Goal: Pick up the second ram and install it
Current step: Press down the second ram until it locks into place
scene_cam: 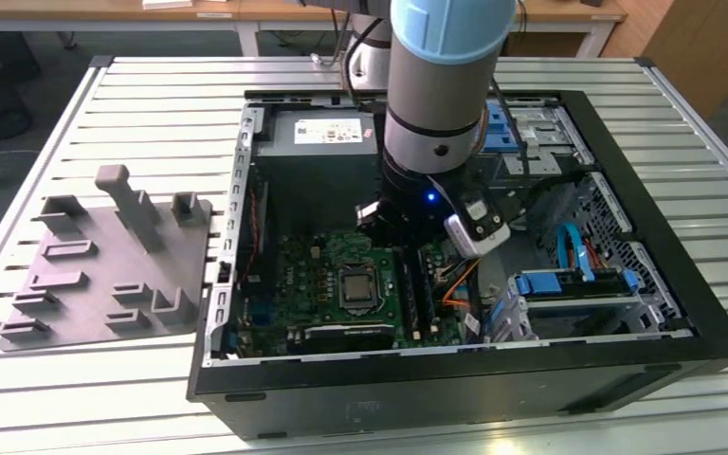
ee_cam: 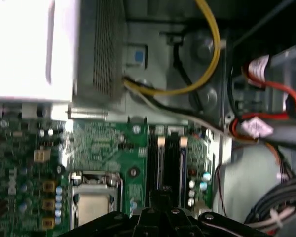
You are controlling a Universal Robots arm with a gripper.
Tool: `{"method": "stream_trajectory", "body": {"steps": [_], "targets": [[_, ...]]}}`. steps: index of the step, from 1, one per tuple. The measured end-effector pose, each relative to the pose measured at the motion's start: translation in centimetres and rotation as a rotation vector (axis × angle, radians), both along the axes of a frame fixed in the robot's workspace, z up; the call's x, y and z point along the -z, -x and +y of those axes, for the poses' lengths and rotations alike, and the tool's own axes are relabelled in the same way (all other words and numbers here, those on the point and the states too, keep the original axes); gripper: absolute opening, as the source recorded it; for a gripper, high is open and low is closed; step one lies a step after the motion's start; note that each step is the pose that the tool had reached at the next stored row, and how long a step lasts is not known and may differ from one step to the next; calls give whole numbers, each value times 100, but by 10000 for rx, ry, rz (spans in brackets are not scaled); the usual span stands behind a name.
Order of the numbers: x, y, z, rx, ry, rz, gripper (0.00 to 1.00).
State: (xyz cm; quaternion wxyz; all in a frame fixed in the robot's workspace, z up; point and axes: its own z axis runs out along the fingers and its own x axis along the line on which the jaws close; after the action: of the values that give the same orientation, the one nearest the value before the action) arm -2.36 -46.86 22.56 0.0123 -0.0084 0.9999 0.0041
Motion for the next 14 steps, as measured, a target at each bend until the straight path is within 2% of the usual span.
{"method": "stream_trajectory", "body": {"steps": [4, 12, 14], "targets": [[17, 0, -144, -1, 88, 7, 10], [40, 0, -416, 0, 353, 13, 10], [43, 0, -473, 0, 485, 17, 10]]}}
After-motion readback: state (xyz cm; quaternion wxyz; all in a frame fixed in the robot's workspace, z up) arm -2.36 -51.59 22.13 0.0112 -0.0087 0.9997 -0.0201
